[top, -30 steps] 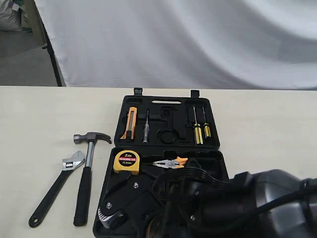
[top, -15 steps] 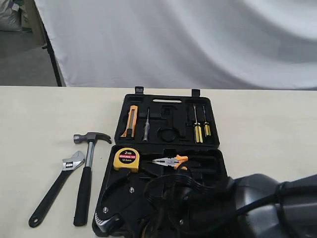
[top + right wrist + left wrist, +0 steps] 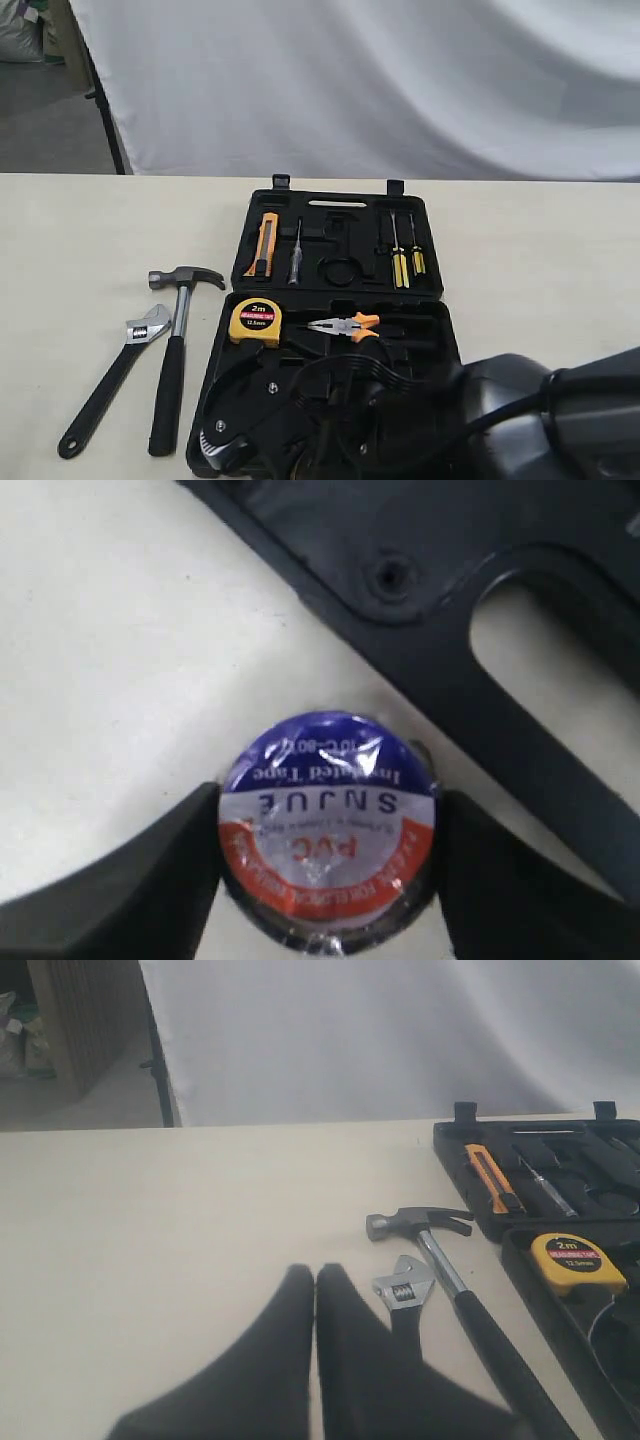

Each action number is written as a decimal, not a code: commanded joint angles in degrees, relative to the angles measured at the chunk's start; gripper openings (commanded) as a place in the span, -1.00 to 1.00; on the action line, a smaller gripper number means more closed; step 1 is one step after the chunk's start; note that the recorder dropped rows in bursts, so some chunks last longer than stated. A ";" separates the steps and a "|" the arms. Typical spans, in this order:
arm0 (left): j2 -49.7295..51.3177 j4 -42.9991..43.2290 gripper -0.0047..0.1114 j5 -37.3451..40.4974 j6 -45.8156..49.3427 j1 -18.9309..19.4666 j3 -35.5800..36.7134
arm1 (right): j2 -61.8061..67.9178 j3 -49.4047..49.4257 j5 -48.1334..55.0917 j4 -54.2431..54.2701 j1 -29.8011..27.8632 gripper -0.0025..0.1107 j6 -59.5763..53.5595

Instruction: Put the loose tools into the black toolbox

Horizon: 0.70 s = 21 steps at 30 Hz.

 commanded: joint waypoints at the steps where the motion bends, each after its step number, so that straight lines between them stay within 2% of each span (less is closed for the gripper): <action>1: -0.18 -0.21 -0.91 0.05 -0.44 0.20 0.18 | -3.37 0.07 -0.34 2.32 0.25 -0.85 0.00; 3: -0.18 -0.21 -0.91 0.05 -0.44 0.20 0.18 | -6.31 0.07 -0.21 2.46 0.54 -0.96 -0.41; 9: -0.18 -0.21 -0.91 0.05 -0.44 0.20 0.18 | -17.39 -1.97 1.60 -3.90 -1.98 -0.96 -1.10; 12: -0.18 -0.21 -0.91 0.05 -0.44 0.20 0.18 | -19.03 -5.20 3.63 -9.33 -7.61 -0.96 0.64; 15: -0.18 -0.21 -0.91 0.05 -0.44 0.20 0.18 | -17.28 -8.45 2.87 -10.19 -15.97 -0.96 0.69; 19: -0.18 -0.21 -0.91 0.05 -0.44 0.20 0.18 | -10.53 -13.31 1.71 -10.93 -25.81 -0.96 0.69; 21: -0.18 -0.21 -0.91 0.05 -0.44 0.20 0.18 | -6.57 -15.56 0.14 -10.69 -28.88 -0.96 0.69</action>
